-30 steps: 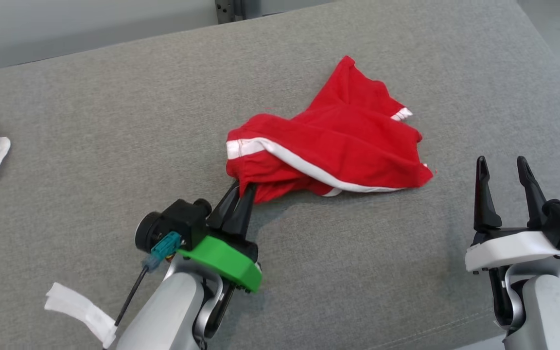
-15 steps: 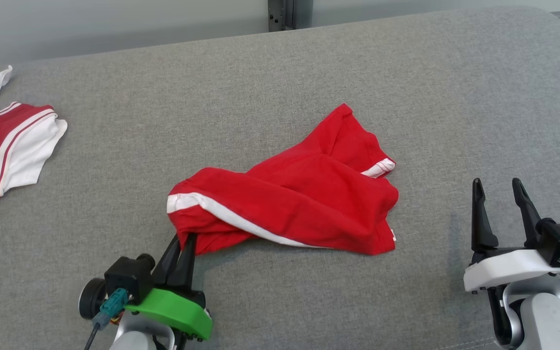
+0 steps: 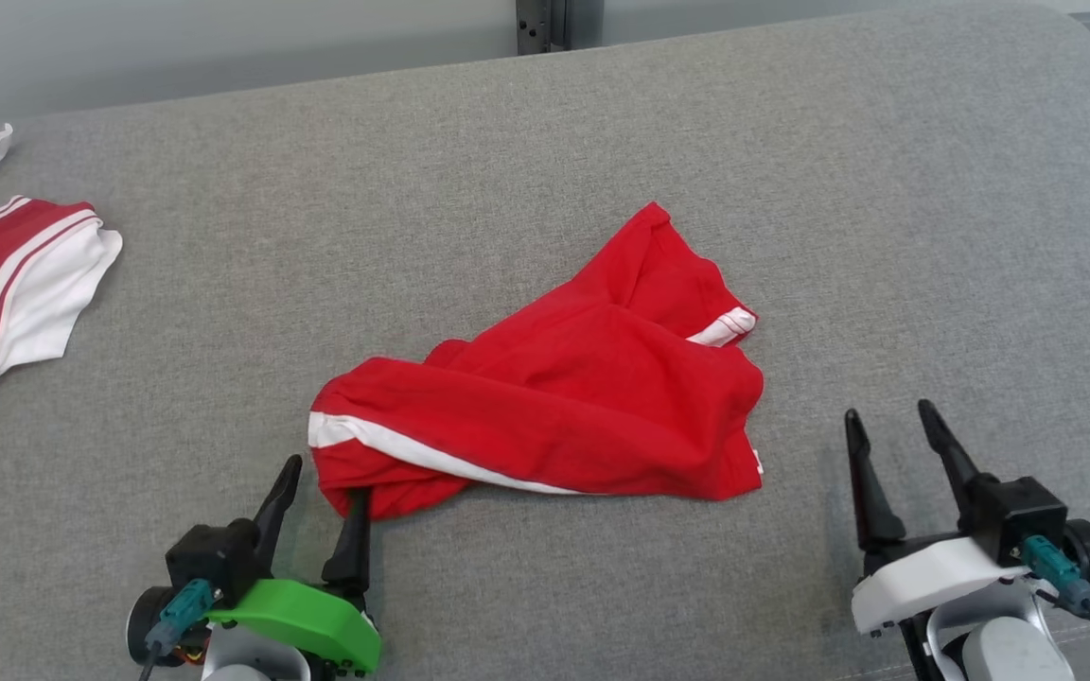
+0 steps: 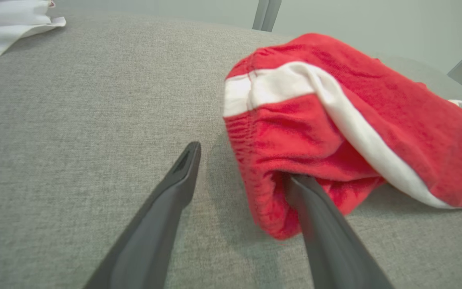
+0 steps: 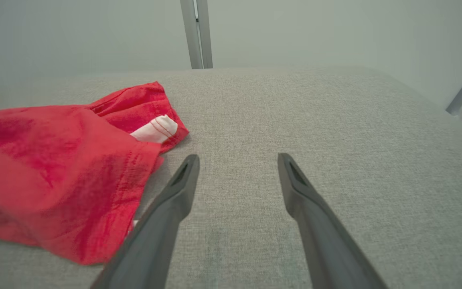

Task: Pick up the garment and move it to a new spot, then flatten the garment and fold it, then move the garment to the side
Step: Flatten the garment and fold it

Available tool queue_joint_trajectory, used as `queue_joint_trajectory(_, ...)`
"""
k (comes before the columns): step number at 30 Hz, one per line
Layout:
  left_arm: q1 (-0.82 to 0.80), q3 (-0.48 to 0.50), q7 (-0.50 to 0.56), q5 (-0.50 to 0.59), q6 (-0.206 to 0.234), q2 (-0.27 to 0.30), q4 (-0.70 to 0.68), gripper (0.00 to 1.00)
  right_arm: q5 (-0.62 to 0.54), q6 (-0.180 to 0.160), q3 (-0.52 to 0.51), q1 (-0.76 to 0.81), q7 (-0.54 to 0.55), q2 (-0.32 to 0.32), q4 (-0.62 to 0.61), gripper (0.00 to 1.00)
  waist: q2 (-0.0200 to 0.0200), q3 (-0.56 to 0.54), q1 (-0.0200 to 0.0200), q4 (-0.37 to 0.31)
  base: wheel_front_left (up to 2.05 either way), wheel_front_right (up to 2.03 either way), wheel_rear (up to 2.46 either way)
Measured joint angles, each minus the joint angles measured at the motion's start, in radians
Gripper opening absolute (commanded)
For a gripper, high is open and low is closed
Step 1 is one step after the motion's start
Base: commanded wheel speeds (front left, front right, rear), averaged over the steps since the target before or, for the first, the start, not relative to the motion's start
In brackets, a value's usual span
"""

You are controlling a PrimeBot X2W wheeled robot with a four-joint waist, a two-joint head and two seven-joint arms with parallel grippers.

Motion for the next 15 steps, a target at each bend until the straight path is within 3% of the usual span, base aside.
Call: queue_joint_trajectory(15,0.093,0.09,-0.001,0.066,-0.023,-0.045,-0.1,1.0,0.103,0.0,0.337,0.003,0.0,-0.08,0.089,1.0,-0.0001,-0.023,0.0,0.049,0.0,0.0,0.0)
